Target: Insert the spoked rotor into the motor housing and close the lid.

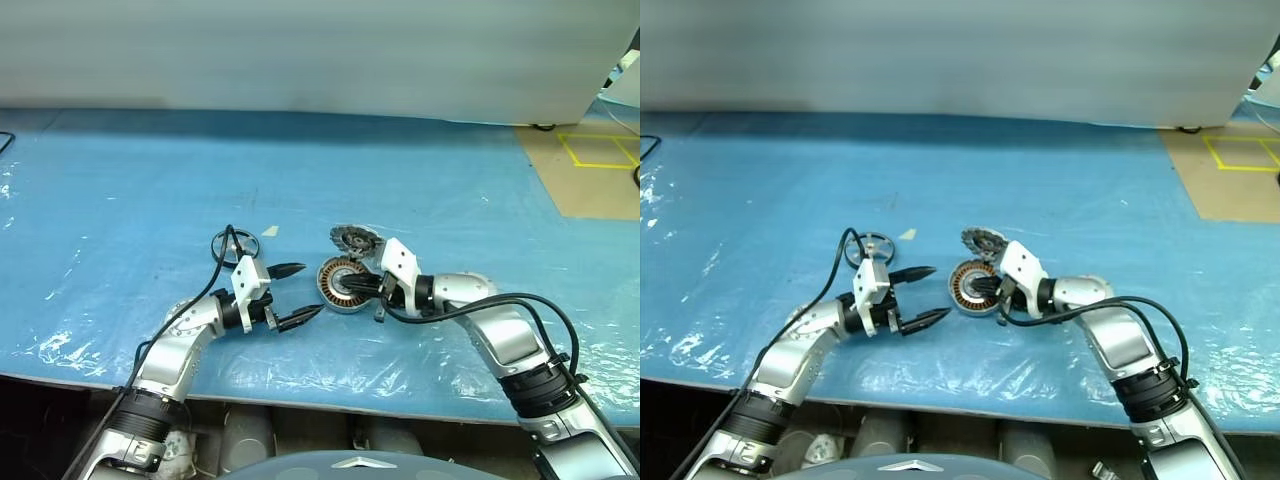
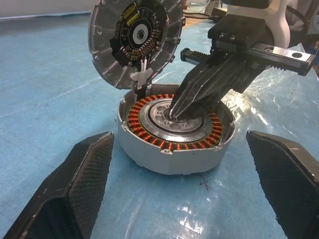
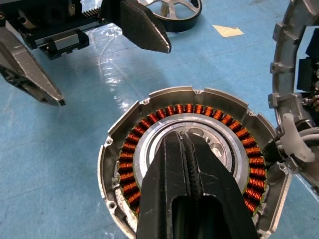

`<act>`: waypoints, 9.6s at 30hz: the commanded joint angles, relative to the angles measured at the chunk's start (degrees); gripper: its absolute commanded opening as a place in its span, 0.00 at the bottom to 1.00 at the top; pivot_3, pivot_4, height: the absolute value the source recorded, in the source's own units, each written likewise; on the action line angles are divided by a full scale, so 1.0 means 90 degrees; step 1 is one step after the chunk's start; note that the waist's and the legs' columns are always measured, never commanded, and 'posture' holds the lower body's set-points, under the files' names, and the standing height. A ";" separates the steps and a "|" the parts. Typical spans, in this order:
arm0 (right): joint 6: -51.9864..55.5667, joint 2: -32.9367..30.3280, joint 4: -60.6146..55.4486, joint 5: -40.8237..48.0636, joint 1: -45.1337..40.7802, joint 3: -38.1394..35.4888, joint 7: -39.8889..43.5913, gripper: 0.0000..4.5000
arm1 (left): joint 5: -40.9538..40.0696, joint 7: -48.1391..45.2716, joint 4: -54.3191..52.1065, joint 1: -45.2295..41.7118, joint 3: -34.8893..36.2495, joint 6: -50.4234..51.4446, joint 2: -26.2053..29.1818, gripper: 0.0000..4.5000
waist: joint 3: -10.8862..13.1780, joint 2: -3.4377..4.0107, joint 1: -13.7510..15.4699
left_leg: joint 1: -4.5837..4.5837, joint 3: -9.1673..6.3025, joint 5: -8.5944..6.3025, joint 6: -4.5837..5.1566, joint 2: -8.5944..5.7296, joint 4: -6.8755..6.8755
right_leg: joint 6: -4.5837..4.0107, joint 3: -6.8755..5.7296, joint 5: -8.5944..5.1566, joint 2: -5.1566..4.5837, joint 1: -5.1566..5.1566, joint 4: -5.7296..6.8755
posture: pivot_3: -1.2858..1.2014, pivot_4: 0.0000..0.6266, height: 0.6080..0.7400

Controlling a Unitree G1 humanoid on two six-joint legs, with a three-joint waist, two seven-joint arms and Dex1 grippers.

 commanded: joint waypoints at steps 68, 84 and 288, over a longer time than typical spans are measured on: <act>-0.0770 0.1440 0.0983 -0.0186 -0.0709 0.0841 0.0230 0.00 | 0.0124 -0.0200 0.1257 -0.2883 0.0646 0.3506 0.2753 0.58 | -0.0003 -0.0016 0.0003 | -0.0021 -0.0011 0.0003 -0.0006 -0.0005 -0.0006 | -0.0001 -0.0015 0.0001 -0.0002 -0.0015 0.0010 | 0.52 0.24 1.00; -0.0772 0.1586 0.0916 -0.0322 -0.0438 0.0959 -0.0128 0.00 | 0.0831 -0.0517 0.1553 -0.3084 0.0255 0.3255 0.2592 0.58 | -0.0003 -0.0017 -0.0007 | -0.0019 -0.0014 0.0003 -0.0007 -0.0004 -0.0010 | -0.0001 -0.0016 0.0001 0.0001 -0.0017 0.0012 | 0.52 0.24 1.00; -0.0066 -0.0755 -0.1490 0.1290 0.1623 -0.1571 -0.0353 0.00 | -0.0891 -0.0946 -0.0035 -0.2484 0.0037 0.3514 -0.0137 0.00 | 0.0000 -0.0006 0.0030 | -0.0036 -0.0020 0.0014 0.0015 -0.0005 -0.0016 | -0.0002 -0.0029 0.0000 -0.0004 -0.0015 -0.0017 | 0.52 0.24 1.00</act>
